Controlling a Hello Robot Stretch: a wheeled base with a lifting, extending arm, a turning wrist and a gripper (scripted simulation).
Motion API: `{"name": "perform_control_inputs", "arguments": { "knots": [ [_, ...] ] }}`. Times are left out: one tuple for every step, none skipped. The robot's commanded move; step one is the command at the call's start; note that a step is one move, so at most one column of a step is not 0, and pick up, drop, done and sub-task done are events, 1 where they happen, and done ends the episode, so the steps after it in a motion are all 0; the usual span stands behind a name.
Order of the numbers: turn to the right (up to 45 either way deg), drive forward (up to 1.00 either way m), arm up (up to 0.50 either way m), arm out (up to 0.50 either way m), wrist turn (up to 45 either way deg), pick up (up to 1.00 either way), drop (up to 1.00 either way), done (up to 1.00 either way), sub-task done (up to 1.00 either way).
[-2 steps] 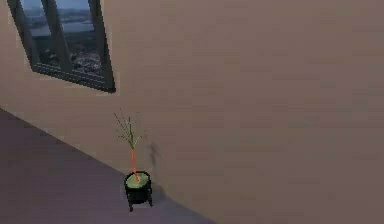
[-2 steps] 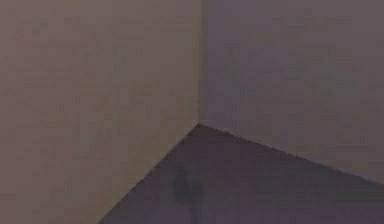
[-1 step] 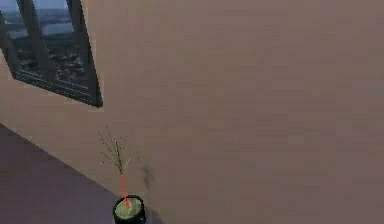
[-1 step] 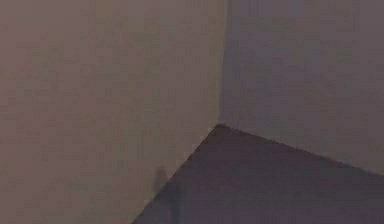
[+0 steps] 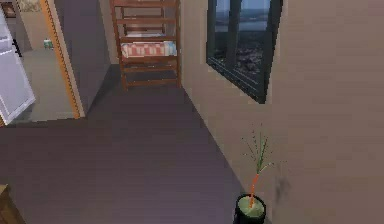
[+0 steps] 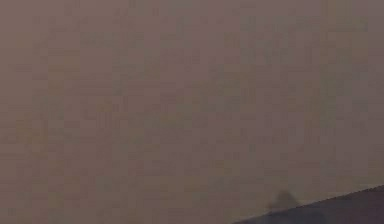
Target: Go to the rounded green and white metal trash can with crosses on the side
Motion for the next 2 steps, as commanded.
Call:
{"name": "perform_control_inputs", "arguments": {
  "knots": [
    [-9.0, 0.0, 0.0, 0.0, 0.0, 0.0, 0.0, 0.0, 0.0],
    [0.0, 1.0, 0.0, 0.0, 0.0, 0.0, 0.0, 0.0, 0.0]
  ]
}}
